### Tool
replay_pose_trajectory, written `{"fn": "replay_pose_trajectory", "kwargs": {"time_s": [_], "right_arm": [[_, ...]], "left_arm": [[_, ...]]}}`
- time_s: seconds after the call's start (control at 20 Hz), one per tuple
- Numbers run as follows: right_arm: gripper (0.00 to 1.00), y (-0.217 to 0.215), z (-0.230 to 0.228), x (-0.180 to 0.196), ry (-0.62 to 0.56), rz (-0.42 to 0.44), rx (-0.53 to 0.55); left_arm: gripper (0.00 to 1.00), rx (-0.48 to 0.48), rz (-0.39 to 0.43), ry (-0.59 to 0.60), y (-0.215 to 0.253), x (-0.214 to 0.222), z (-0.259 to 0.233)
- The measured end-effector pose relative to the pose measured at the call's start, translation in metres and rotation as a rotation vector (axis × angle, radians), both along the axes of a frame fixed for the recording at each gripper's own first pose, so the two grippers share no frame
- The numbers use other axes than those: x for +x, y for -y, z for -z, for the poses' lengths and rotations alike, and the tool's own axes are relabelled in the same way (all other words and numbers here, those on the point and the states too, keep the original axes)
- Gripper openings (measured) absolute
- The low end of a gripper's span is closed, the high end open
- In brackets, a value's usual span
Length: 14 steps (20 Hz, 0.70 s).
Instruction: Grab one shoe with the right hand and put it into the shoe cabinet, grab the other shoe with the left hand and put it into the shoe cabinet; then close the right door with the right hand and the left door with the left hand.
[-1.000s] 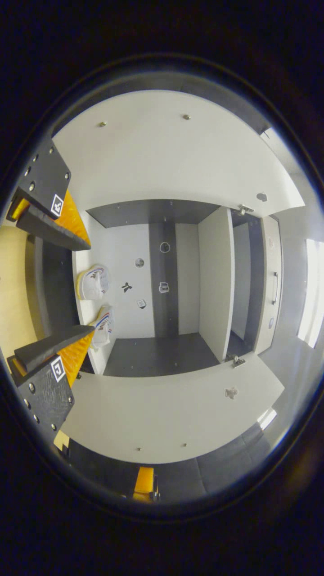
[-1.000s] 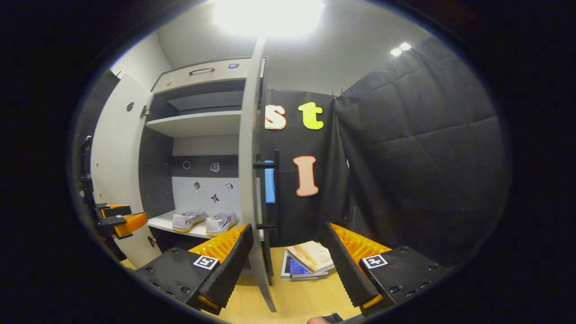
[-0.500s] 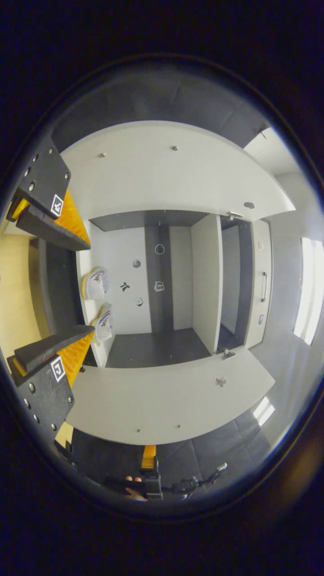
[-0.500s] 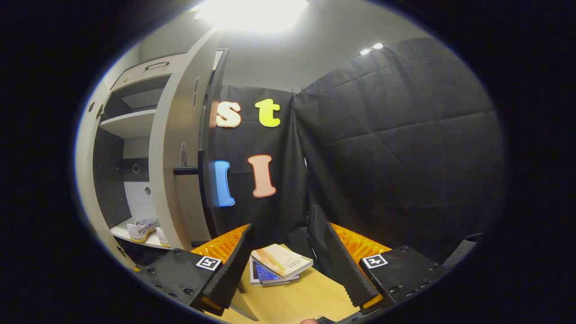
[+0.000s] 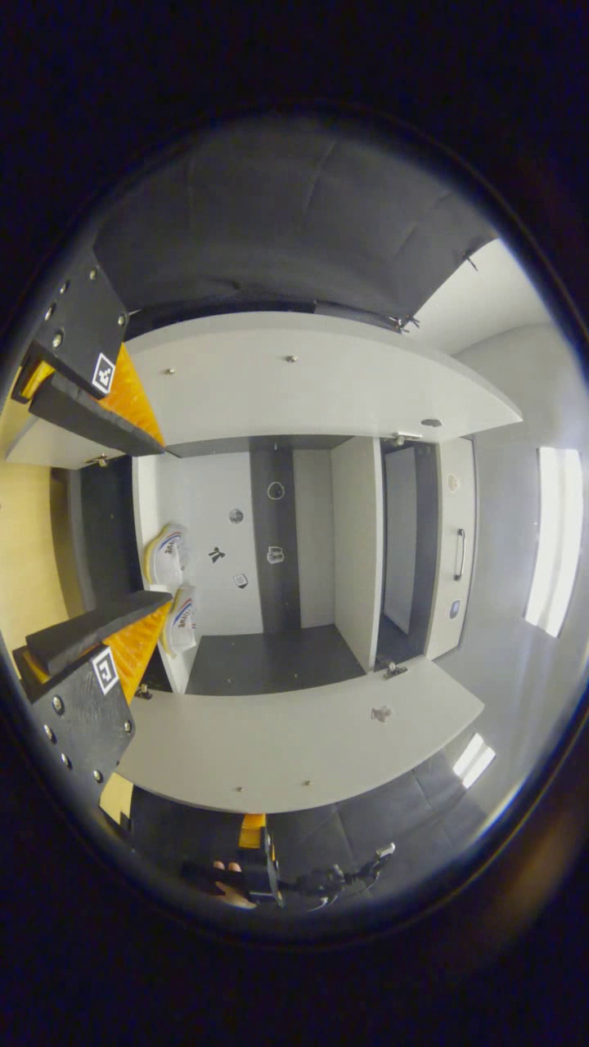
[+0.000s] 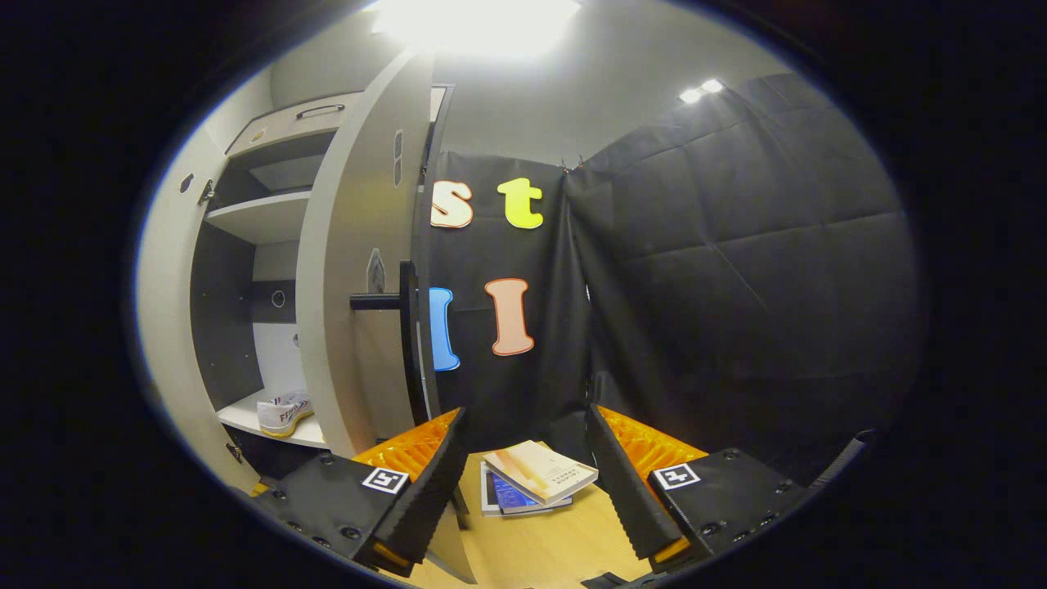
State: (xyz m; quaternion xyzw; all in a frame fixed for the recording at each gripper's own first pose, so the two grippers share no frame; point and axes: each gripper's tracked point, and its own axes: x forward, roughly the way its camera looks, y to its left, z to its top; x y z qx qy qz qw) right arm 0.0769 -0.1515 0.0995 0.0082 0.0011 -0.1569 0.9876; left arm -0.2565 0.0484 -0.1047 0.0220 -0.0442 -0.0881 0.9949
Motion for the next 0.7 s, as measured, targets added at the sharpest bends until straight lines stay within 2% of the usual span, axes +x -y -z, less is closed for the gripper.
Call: {"fn": "replay_pose_trajectory", "kwargs": {"time_s": [0.4,0.7], "right_arm": [[0.93,-0.053,0.002,0.005,-0.002,-0.105,0.007],[0.93,-0.094,0.003,0.019,0.009,-0.206,0.017]], "left_arm": [[0.94,-0.019,-0.040,0.004,-0.027,-0.022,-0.001],[0.94,-0.025,-0.123,0.000,-0.065,-0.035,0.000]]}}
